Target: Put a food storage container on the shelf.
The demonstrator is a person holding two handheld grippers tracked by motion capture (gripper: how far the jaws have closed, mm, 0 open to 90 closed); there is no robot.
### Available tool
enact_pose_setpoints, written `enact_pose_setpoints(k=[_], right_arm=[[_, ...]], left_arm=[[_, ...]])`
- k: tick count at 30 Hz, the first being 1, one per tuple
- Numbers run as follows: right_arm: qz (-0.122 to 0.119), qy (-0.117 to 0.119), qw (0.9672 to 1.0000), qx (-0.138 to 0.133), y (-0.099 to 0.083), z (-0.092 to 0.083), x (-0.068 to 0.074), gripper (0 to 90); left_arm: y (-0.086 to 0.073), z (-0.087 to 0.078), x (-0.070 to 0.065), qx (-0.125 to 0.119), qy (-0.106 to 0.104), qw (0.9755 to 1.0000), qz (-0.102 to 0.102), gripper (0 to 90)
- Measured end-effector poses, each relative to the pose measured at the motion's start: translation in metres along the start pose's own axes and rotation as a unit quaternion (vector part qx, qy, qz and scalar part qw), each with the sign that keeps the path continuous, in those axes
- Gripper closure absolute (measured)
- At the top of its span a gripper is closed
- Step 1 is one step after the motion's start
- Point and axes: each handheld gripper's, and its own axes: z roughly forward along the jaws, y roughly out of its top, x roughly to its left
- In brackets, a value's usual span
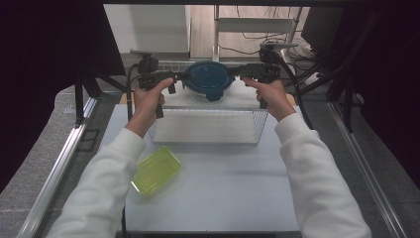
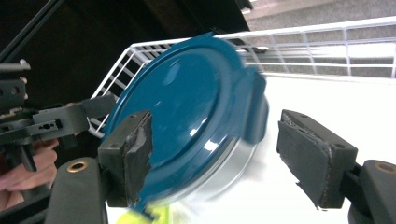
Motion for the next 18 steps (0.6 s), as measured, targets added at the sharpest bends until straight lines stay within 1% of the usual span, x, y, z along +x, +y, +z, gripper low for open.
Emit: enact_pose_setpoints(k=[2, 4, 5, 7, 8, 9, 10, 12, 13, 15, 16, 17, 18], right_arm=[[-0.022, -0.006, 0.9997, -0.006, -0.005, -0.008, 0.007, 26.2], [-0.05, -0.011, 0.9987, -0.009, -0.011, -0.016, 0.013, 26.3], [-0.064, -0.017, 0.9978, -0.013, -0.015, -0.02, 0.017, 26.3], [-0.093, -0.027, 0.9951, -0.02, -0.025, -0.028, 0.022, 25.5], [-0.102, -0.028, 0.9941, -0.023, -0.03, -0.031, 0.023, 25.5], [-0.108, -0.024, 0.9936, -0.022, -0.036, -0.035, 0.024, 25.4], [-0.118, -0.018, 0.9926, -0.021, -0.043, -0.039, 0.026, 24.8], [-0.13, -0.021, 0.991, -0.021, -0.054, -0.045, 0.027, 24.5], [-0.138, -0.024, 0.9899, -0.021, -0.061, -0.048, 0.028, 24.1], [-0.151, -0.021, 0.988, -0.025, -0.075, -0.055, 0.029, 23.8], [-0.155, -0.019, 0.9874, -0.027, -0.081, -0.059, 0.029, 23.3], [-0.163, -0.016, 0.9862, -0.028, -0.09, -0.064, 0.029, 22.9], [-0.165, -0.016, 0.9857, -0.028, -0.095, -0.067, 0.029, 22.8]], left_arm=[[-0.006, -0.009, -0.006, -0.002, 0.007, 0.9997, 0.025, 24.4], [-0.014, -0.017, -0.012, -0.005, 0.011, 0.9989, 0.046, 24.0], [-0.019, -0.021, -0.014, -0.006, 0.006, 0.9988, 0.049, 23.8], [-0.03, -0.029, -0.017, -0.005, 0.005, 0.998, 0.063, 23.0], [-0.036, -0.033, -0.017, -0.005, 0.004, 0.9976, 0.068, 23.1], [-0.044, -0.039, -0.018, -0.002, 0.005, 0.9969, 0.078, 23.1], [-0.049, -0.042, -0.019, -0.001, 0.005, 0.9965, 0.083, 23.1], [-0.064, -0.051, -0.019, 0.0, 0.004, 0.9957, 0.093, 23.1], [-0.073, -0.055, -0.019, 0.003, 0.001, 0.9955, 0.095, 23.1], [-0.089, -0.062, -0.018, 0.012, -0.001, 0.9946, 0.103, 22.9], [-0.099, -0.067, -0.017, 0.015, 0.0, 0.9941, 0.108, 22.8], [-0.105, -0.069, -0.016, 0.017, 0.002, 0.9937, 0.111, 22.8], [-0.113, -0.072, -0.014, 0.02, 0.006, 0.993, 0.116, 22.8]])
